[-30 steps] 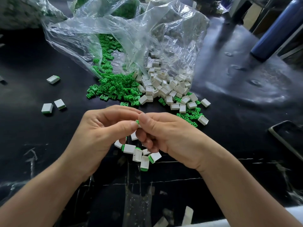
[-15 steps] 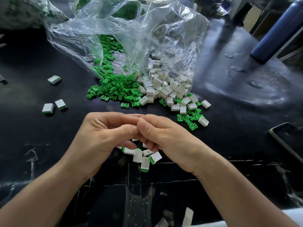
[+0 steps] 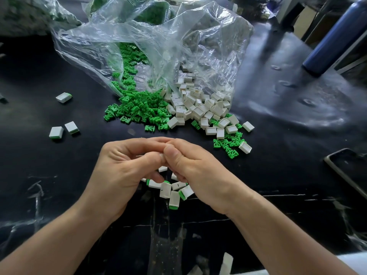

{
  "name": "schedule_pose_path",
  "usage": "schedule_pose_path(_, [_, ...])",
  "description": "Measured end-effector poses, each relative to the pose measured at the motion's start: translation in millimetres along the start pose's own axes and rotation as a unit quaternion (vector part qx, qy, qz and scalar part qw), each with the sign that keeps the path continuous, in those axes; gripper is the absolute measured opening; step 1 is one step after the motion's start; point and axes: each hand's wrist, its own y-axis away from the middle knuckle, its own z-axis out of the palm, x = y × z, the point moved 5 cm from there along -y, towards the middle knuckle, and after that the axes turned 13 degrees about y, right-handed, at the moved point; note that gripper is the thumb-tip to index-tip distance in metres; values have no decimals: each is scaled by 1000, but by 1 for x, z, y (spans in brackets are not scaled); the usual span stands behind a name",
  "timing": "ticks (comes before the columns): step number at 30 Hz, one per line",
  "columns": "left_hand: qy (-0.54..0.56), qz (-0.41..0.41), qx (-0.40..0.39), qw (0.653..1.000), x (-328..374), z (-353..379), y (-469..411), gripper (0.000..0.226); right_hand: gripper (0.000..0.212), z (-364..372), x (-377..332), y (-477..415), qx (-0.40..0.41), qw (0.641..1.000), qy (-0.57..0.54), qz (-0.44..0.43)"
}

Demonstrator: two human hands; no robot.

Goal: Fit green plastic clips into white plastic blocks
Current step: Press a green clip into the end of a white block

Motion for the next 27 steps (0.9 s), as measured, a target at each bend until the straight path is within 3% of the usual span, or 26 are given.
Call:
schedule_pose_path(11, [3,8,7,1000,1,1,1,16,30,1,4,-3,32,999,30,10])
schedule_pose_path(17, [7,4,-16,1000,2,-1,-1,19,30,-6,-5,0,-8,1000,-3,-8])
schedule_pose_path(21, [-2,-16,-18,1000,0,-1,-2,17,29,-14,-3,1,-39,995,-71,54])
schedule_pose_path(27, [1,-32,-5,999,1,-2,-3,21,31,-18,4,-3,-13,993,-86,78])
